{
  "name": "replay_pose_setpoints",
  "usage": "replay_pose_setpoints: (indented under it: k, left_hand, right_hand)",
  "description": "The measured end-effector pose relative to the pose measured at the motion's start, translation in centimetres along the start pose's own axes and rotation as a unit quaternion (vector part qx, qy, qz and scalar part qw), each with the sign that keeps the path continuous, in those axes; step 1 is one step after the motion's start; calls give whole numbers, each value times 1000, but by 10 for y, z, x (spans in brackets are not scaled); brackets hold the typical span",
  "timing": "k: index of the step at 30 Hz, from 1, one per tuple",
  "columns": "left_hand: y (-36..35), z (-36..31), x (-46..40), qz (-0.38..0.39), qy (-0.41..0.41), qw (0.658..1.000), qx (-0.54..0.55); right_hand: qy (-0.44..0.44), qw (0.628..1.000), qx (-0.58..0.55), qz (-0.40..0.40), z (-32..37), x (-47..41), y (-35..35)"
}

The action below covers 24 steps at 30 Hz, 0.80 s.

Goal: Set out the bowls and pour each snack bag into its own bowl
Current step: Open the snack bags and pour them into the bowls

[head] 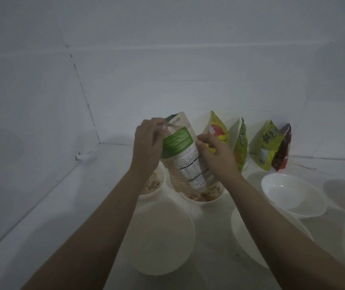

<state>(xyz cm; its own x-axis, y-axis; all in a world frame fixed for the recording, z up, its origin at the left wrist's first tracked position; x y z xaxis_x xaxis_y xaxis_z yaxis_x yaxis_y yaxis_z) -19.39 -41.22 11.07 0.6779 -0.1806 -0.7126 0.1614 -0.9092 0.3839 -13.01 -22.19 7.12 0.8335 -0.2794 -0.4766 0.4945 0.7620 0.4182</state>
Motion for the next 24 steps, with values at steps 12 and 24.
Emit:
replay_pose_setpoints:
  k: [12, 24]
  left_hand:
    - [-7, -45, 1, -17, -98, 994, -39]
    - [-60, -23, 11, 184, 211, 887, 366]
  right_hand:
    - [27, 963, -254, -80, 49, -19, 14]
    - [13, 947, -306, -91, 30, -8, 38]
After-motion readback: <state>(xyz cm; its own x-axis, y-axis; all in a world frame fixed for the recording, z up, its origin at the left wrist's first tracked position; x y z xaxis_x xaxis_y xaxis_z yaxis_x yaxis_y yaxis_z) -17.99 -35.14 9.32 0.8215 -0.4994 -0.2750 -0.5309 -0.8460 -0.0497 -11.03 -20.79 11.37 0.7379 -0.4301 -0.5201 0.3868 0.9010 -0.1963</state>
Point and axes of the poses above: each hand's wrist, its own x-axis away from the middle knuckle, its own y-axis out of the back of the hand, z = x × y, the point moved 7 cm from there along -x, towards the middle knuckle, and after that the axes turned 2 degrees about y, right-handed, at the moved point
